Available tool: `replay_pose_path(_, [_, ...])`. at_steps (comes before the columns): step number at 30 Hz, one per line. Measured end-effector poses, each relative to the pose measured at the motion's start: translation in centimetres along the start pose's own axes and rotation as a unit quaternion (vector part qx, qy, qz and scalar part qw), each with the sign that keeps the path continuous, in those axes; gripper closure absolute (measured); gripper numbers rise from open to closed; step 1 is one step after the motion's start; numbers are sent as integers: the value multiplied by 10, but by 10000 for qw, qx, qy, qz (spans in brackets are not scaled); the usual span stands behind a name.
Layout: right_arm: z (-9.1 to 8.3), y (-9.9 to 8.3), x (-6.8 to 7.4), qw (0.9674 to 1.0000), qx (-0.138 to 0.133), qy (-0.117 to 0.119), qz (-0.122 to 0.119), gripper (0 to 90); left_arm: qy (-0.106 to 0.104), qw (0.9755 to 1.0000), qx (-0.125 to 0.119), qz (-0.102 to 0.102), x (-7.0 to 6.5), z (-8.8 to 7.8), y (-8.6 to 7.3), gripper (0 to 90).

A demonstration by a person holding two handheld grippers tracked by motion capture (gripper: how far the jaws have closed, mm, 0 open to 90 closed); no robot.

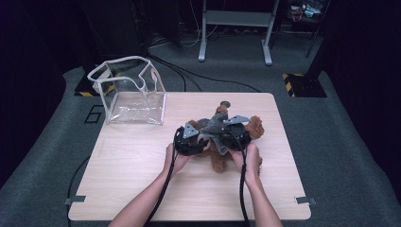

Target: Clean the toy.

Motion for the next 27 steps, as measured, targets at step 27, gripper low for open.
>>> replay_pose_path(27, [27, -63, -142, 9795, 808, -1356, 1253, 711, -50, 9999, 39, -112, 3, 2, 4, 465])
Point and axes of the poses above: each handheld gripper's, and its own axes: z roughly forward along the jaws, y roughly out of its top, x roughly to its left, the point moved 6 cm from there along z, roughly forward along the jaws, and after that the axes turned 10 degrees about -y, right-handed, at the moved point
